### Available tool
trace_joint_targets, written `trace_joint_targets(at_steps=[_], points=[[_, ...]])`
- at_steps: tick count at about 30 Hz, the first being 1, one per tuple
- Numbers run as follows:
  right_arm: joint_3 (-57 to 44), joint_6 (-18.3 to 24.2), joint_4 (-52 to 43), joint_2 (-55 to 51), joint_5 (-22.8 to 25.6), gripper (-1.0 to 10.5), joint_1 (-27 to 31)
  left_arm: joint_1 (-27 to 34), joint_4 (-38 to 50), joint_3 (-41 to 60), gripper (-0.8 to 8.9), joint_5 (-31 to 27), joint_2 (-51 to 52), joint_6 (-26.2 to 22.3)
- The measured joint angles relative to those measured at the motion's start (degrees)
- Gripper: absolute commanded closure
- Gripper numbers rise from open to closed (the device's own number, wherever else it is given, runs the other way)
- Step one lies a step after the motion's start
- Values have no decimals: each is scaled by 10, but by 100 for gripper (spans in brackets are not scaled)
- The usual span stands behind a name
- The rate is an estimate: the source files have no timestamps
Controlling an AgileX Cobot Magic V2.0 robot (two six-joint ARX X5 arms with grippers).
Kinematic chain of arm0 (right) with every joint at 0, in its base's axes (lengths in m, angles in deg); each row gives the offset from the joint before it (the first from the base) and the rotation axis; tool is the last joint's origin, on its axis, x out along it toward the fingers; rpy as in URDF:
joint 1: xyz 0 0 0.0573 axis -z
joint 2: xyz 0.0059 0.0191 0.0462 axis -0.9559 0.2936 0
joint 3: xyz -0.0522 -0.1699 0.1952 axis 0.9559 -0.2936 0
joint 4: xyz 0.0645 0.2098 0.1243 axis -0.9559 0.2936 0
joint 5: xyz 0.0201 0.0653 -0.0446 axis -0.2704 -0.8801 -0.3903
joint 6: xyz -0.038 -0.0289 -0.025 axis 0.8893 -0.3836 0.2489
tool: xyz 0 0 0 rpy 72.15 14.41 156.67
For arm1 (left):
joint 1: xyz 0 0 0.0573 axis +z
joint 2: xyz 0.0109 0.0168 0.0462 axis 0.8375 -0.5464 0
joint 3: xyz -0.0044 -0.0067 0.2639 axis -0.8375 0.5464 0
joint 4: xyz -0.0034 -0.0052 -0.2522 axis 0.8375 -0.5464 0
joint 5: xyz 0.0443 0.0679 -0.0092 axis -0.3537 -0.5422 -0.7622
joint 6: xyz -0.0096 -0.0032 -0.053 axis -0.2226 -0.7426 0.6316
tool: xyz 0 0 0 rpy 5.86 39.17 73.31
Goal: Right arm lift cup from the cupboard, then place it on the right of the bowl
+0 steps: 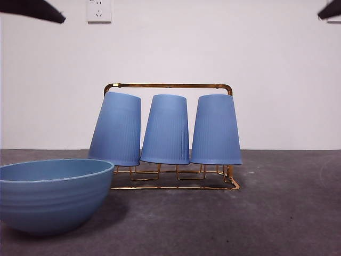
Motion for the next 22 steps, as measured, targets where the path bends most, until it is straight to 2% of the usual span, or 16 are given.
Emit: trace_joint_targets(at_steps=[4,11,16,22], points=[[0,-7,0,0,0,379,0,0,0,0,250,0,0,2],[0,-42,-2,8,0,381,0,0,0,0,248,1,0,5],[33,-50,24,72,2,381,-23,0,-1,0,251,3,7,7],[132,-48,85,202,59,383,-75,0,-10,0,252,3,36,9]])
